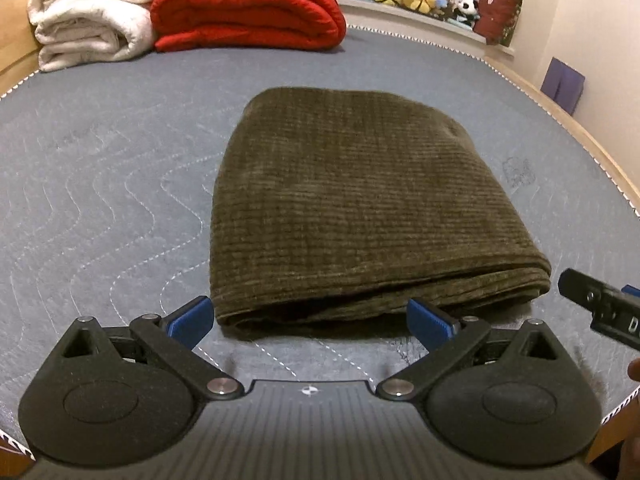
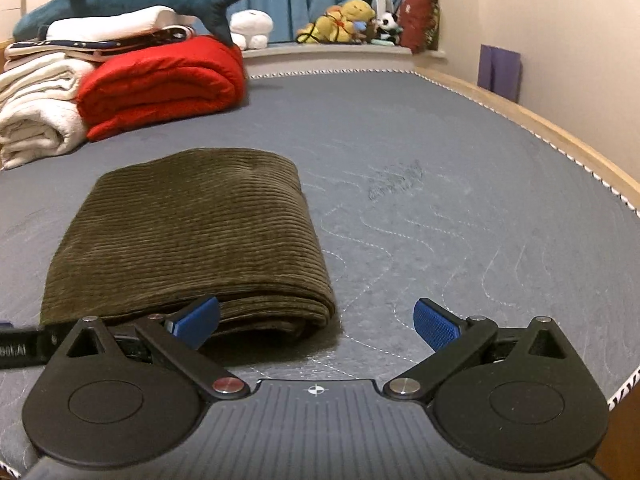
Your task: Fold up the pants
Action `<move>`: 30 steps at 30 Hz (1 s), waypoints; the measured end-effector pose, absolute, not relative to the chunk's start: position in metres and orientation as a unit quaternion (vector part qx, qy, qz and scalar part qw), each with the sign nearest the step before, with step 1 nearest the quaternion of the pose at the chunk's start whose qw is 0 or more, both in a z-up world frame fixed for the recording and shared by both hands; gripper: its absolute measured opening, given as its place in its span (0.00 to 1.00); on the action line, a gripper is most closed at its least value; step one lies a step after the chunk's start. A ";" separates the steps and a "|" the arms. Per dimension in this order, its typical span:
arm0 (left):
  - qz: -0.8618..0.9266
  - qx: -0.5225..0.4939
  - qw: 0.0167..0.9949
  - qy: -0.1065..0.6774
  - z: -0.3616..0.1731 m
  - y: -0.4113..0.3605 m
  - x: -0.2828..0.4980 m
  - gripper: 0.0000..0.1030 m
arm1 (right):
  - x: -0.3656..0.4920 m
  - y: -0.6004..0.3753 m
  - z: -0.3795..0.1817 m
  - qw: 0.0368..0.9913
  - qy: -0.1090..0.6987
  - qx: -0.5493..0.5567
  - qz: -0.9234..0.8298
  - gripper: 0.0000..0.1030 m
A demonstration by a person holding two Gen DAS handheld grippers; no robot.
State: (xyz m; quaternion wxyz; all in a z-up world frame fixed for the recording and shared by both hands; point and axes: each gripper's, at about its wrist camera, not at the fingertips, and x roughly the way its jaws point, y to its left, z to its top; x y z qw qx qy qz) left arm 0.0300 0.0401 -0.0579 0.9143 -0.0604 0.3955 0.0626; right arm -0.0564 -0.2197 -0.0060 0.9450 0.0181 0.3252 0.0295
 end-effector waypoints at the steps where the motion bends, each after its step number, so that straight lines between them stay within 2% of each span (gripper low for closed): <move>1: 0.063 -0.060 0.914 0.396 -0.058 0.041 0.030 1.00 | -0.054 -0.219 -0.007 0.944 0.329 0.021 0.031 0.99; 30: 0.057 -0.052 0.917 0.392 -0.060 0.037 0.030 1.00 | -0.050 -0.199 -0.008 0.946 0.319 -0.005 0.053 0.99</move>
